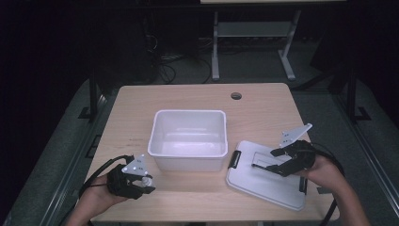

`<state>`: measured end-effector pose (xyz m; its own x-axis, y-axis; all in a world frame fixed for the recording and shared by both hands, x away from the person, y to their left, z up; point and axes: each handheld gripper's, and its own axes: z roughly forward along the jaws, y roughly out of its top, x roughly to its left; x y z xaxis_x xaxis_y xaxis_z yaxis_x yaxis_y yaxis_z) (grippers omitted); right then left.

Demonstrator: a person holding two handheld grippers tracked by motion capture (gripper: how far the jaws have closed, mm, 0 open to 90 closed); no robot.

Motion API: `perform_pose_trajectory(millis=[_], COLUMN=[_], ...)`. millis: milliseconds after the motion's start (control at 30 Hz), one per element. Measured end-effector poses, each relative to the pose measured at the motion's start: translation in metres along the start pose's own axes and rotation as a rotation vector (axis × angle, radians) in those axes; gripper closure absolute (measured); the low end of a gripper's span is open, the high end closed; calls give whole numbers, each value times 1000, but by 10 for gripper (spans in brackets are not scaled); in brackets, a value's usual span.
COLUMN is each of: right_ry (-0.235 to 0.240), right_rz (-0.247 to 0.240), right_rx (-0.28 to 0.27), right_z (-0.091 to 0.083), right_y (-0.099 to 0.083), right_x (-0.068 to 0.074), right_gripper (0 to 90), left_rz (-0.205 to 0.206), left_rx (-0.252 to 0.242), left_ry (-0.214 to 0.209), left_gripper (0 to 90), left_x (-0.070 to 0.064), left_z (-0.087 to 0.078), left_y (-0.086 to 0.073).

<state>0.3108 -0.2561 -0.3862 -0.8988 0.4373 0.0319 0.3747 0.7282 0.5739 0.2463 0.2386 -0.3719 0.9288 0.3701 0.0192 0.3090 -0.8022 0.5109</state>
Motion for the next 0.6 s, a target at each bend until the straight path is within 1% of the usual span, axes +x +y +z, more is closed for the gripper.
perform_pose_trajectory(millis=[100,133,233,333,467,500,600], right_ry=[1,2,4,4,4,4,5], right_rz=[4,4,-4,-6,-3,-6,-3], right_rx=[1,3,3,4,4,3,2], right_z=[0,1,2,2,2,2,1], right_y=[0,0,1,1,2,2,2], right_x=[1,1,1,0,1,1,1], right_gripper=[388,387,387,387,386,386,386], left_rz=[4,-1,11,7,13,8,7], left_rx=[6,4,11,12,16,13,12], left_ry=[-1,0,-3,-2,-3,-3,2], left_gripper=[596,596,596,596,596,596,596], left_x=[2,2,4,6,9,9,10], left_z=[-6,-7,-12,-16,-21,-22,-26], left_y=[3,3,6,9,13,13,16])
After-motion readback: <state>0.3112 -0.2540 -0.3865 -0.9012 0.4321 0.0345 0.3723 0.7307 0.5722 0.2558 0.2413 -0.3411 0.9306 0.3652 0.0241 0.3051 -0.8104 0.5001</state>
